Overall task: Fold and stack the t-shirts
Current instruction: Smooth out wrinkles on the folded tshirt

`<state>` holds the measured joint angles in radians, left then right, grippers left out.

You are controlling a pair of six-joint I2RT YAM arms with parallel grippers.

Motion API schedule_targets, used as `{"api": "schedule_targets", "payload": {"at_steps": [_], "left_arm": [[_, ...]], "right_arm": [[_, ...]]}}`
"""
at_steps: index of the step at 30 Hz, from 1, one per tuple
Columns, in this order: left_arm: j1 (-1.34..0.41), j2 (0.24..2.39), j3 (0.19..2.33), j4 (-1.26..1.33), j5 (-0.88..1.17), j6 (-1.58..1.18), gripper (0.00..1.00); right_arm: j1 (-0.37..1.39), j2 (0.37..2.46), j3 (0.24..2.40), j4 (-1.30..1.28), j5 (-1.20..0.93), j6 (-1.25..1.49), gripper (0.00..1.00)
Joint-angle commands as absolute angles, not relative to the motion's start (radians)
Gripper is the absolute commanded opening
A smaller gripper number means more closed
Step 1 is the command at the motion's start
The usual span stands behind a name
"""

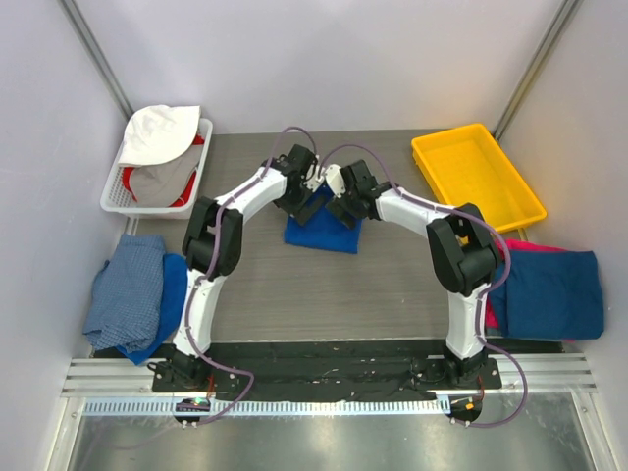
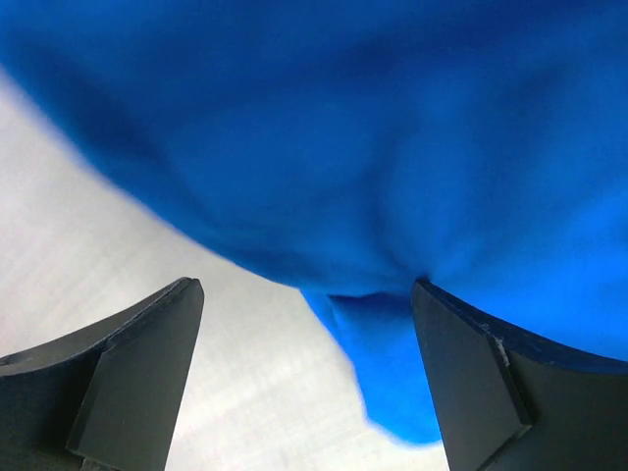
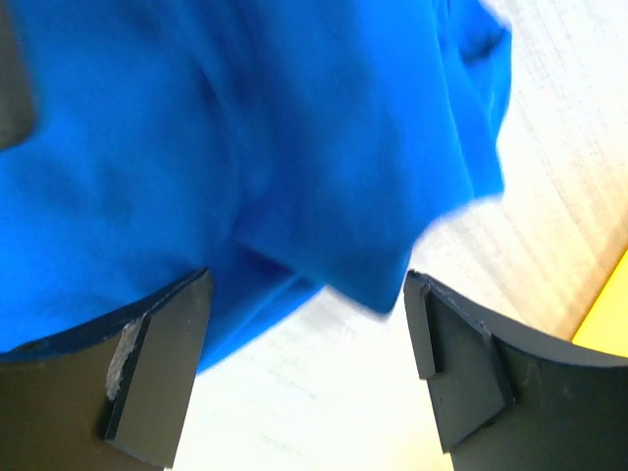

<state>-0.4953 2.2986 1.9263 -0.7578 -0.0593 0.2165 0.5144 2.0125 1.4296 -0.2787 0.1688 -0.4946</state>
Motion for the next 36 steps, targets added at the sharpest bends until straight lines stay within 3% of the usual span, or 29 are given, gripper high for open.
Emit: {"api": "schedule_targets", "payload": {"at_steps": [1, 13, 19, 28, 36], "left_arm": [[-0.515, 2.181, 1.849, -0.980, 0.024, 0.224, 0.91], [-0.554, 1.953, 1.680, -1.037, 0.063, 0.229, 0.89], [-0.565, 1.887, 1.654, -0.895, 0.009, 0.236, 0.89], [-0.528, 2.052, 1.880, -0.715, -0.060, 0.213, 0.89], [-0.483, 2.229, 2.022, -0.647, -0.074, 0.227, 0.89]], "right_arm": [[0.541, 1.878, 1.390, -0.356, 0.127, -0.465, 0.87], [0.618, 1.646, 1.237, -0.502, 0.034, -0.407, 0.88], [0.644, 1.560, 1.144, -0.387, 0.103, -0.439, 0.89], [0.627, 1.718, 1.279, -0.247, 0.244, -0.546, 0.89], [0.571, 1.841, 1.388, -0.195, 0.247, -0.583, 0.89]]}}
